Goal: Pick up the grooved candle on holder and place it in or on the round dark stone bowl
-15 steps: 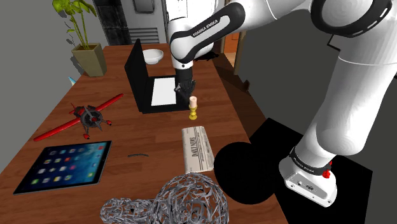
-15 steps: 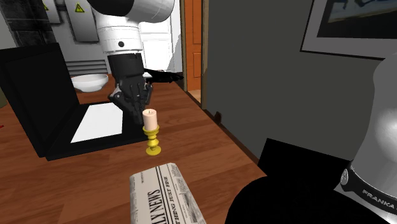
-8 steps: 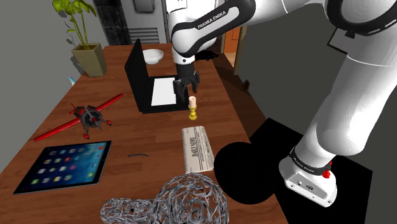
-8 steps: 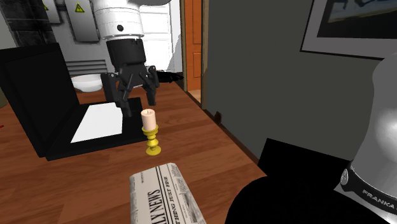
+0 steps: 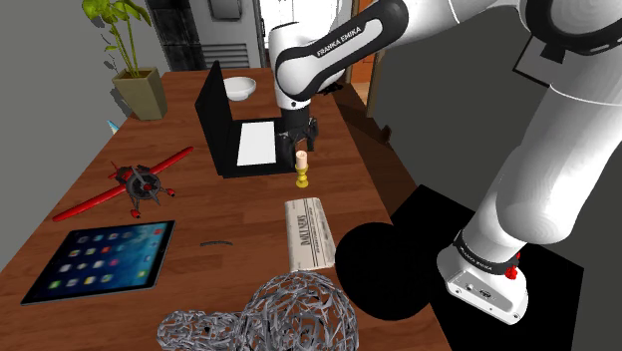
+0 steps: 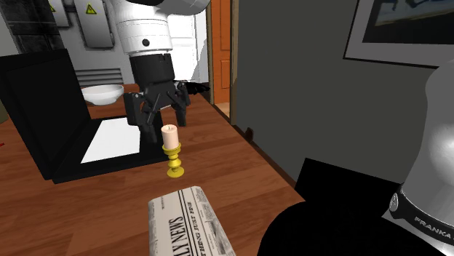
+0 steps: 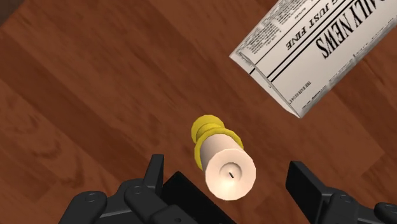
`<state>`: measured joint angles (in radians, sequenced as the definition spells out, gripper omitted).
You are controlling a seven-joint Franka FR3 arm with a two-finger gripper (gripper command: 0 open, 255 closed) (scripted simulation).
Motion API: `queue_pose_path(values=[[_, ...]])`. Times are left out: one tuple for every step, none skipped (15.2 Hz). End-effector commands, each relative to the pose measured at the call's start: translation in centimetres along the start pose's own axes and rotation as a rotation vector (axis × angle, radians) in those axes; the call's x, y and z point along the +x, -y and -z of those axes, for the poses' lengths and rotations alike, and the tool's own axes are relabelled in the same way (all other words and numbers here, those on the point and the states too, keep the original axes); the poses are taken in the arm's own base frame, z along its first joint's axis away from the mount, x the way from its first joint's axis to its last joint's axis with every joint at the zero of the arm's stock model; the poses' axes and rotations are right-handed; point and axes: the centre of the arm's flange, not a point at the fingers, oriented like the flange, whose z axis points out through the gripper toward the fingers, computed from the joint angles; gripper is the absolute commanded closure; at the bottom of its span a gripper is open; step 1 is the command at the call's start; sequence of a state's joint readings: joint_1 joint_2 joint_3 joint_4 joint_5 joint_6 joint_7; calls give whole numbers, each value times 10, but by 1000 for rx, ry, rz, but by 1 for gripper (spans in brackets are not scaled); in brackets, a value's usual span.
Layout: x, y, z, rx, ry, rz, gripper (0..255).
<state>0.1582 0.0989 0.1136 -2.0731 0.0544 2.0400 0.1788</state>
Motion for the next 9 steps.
queue_pose_path(values=[[0, 0, -9, 0, 0, 0, 0], [0, 0, -9, 0, 0, 0, 0], [0, 0, -9, 0, 0, 0, 0], [0, 0, -9, 0, 0, 0, 0], [0, 0, -9, 0, 0, 0, 0], [0, 0, -9, 0, 0, 0, 0], [0, 0, -9, 0, 0, 0, 0], [0, 0, -9, 0, 0, 0, 0], [0, 0, -9, 0, 0, 0, 255]])
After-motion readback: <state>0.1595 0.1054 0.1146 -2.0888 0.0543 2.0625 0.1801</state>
